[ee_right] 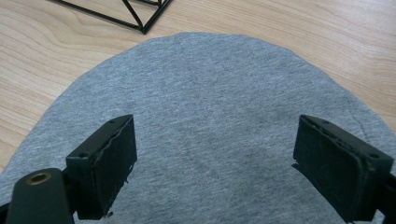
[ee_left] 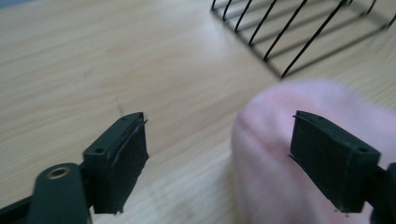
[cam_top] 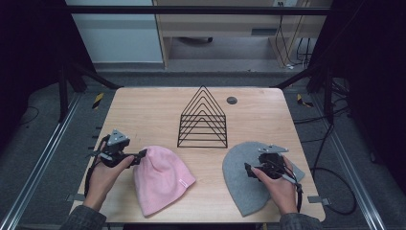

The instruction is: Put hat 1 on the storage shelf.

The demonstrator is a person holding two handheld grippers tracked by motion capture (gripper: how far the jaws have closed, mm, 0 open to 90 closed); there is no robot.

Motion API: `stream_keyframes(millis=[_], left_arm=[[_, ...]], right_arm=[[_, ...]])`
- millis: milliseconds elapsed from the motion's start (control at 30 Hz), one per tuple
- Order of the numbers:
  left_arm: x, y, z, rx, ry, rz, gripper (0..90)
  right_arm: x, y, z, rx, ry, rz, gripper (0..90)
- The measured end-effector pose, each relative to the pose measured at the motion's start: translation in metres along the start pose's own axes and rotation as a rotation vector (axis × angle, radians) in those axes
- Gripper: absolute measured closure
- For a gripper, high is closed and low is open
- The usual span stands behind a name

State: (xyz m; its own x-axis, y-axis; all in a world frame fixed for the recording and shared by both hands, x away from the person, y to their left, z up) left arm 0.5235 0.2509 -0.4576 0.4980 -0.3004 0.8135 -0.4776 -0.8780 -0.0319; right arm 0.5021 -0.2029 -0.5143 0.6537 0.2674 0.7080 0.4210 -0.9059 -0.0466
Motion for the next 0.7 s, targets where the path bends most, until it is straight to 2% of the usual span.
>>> stream_keyframes(millis=[67,133,267,367,400,500,700], left_arm=[[0.008,0.005,-0.003,-0.002,0.035,-0.012,21.9],[0.008,0.008,0.000,0.010,0.023,0.003,25.1],[-0.002,0.004,0.012,0.022,-0.036,0.011,33.3],[-0.014,0.002,0.021,-0.005,-0.091,-0.001,35.9],[-0.019,0.003,0.026,-0.010,-0.127,0.013,36.1],[-0.029,0.005,0.033,-0.014,-0.192,0.045,36.7],[-0.035,0.012,0.040,-0.047,-0.238,0.067,45.9]], right_arm=[[0.000,0.000,0.000,0.001,0.001,-0.003,13.5],[0.000,0.000,0.000,-0.001,-0.002,-0.008,13.5],[0.000,-0.001,0.000,0.006,-0.002,-0.006,13.5],[0.000,-0.001,0.000,0.006,-0.004,-0.007,13.5],[0.000,-0.001,0.001,0.007,-0.005,-0.010,13.5],[0.000,-0.001,0.001,0.006,-0.007,-0.012,13.4],[-0.001,-0.001,0.001,0.006,-0.010,-0.008,13.4]])
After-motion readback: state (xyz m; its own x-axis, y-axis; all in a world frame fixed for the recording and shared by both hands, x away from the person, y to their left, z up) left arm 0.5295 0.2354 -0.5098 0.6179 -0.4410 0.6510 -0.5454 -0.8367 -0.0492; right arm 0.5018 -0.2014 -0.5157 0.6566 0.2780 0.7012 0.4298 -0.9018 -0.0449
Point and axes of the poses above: each handheld gripper's, and its own axes: z roughly forward along the jaws, x roughly out of its top, y roughly to its right, the point moved 5 cm from there along z, roughly forward along the jaws, and after that the axes turned 4 degrees about x, right-handed, at the moved point
